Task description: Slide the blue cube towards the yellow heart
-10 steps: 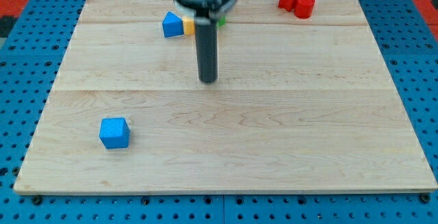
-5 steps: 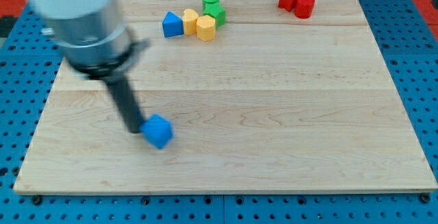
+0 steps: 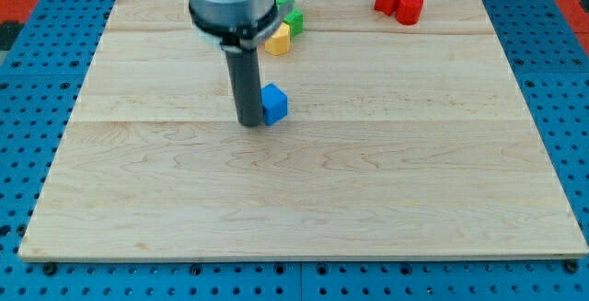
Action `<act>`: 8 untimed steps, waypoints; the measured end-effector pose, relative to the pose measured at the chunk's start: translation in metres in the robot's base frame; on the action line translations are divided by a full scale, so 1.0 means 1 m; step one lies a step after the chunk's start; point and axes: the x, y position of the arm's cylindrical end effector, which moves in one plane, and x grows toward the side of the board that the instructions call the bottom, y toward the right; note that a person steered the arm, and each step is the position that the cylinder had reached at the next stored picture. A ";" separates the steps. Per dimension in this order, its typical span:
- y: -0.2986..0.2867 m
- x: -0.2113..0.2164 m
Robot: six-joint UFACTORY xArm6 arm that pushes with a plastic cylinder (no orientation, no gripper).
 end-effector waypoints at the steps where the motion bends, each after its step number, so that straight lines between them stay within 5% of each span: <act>1: 0.048 0.000; 2: 0.111 0.003; 3: 0.108 -0.034; 4: 0.028 -0.053; 6: 0.054 0.026; 8: -0.054 -0.033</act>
